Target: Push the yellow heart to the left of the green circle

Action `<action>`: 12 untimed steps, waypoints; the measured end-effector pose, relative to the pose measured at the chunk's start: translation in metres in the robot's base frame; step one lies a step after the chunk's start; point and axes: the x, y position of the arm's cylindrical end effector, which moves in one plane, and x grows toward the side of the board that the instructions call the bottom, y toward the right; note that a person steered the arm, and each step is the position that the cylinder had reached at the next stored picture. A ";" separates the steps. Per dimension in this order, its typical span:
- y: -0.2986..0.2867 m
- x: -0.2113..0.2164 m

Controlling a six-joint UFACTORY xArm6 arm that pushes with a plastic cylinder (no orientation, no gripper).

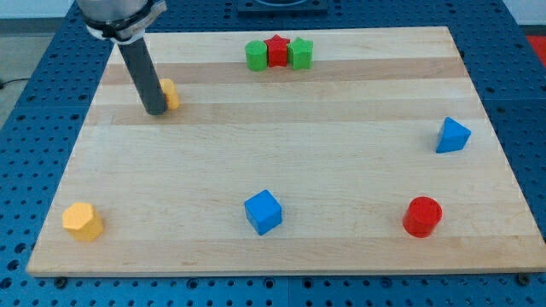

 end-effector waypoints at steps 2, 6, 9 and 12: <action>0.000 -0.043; 0.015 -0.067; 0.049 -0.095; 0.058 -0.066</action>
